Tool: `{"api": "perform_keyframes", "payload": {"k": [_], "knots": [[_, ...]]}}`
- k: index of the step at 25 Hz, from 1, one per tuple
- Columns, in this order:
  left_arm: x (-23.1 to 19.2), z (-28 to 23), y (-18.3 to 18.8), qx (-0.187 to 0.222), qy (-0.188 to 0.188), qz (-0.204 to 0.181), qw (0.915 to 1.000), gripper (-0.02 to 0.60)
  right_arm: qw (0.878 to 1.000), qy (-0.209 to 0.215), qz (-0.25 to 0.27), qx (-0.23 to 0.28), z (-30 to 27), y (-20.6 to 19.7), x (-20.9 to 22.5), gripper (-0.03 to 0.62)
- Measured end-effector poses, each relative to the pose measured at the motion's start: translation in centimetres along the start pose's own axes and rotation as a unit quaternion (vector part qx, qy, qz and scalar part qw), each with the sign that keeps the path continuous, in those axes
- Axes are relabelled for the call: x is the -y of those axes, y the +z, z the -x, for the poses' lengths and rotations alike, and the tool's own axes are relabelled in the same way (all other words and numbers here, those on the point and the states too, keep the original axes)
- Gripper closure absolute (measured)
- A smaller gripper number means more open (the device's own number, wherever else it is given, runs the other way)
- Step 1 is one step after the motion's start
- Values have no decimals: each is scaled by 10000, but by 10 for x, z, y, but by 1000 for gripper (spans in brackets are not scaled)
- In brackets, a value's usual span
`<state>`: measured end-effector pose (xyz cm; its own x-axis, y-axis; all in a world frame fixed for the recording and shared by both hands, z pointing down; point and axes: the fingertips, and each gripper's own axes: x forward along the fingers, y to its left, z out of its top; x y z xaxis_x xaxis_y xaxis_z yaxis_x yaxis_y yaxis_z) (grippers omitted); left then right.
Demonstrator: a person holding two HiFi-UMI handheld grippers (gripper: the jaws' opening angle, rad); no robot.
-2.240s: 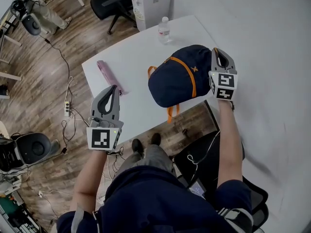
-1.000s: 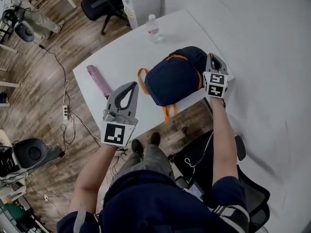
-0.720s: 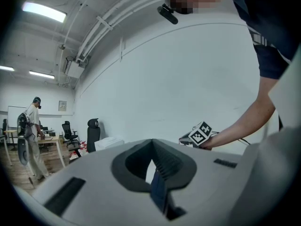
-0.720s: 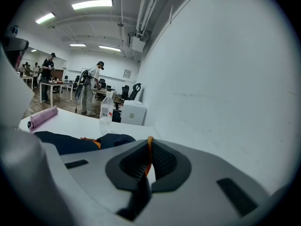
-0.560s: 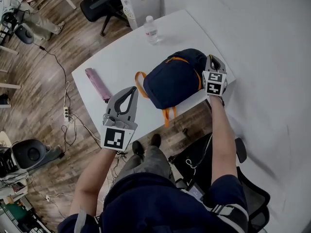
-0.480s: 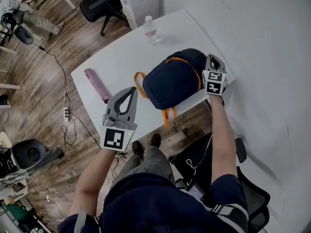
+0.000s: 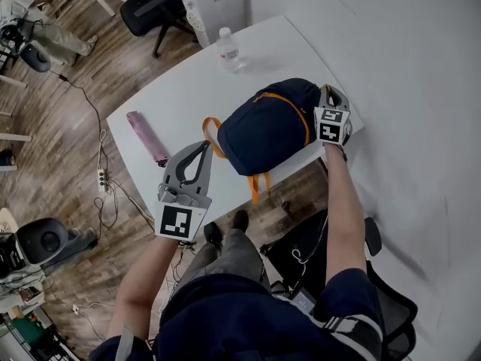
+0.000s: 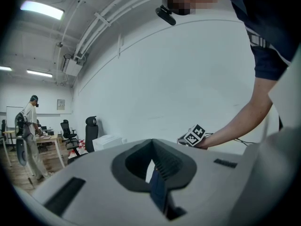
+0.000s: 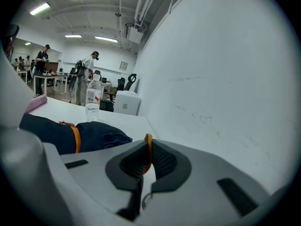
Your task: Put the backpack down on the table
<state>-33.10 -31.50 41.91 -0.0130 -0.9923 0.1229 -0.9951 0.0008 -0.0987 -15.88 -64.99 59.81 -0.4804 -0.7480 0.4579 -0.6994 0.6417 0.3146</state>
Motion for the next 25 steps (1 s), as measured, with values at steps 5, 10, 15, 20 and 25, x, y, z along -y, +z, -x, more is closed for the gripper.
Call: {"api": "perform_keyframes", "payload": {"k": [5, 10, 15, 20, 25], "knots": [[1, -4, -3, -25, 3, -1, 10000, 578, 9998, 7, -169, -130, -14, -13, 8, 597], [0, -5, -8, -72, -6, -8, 10000, 578, 9993, 38, -267, -264, -25, -22, 12, 597], [-1, -5, -12, -124, -9, 6, 9999, 578, 9983, 59, -434, -390, -34, -31, 16, 597], [-1, -7, -15, -153, -12, -1, 9999, 578, 9973, 88, -530, -491, -40, -38, 19, 595], [1, -7, -19, -187, -5, 20, 9998, 578, 9971, 126, -570, -490, -44, -44, 19, 594]]}}
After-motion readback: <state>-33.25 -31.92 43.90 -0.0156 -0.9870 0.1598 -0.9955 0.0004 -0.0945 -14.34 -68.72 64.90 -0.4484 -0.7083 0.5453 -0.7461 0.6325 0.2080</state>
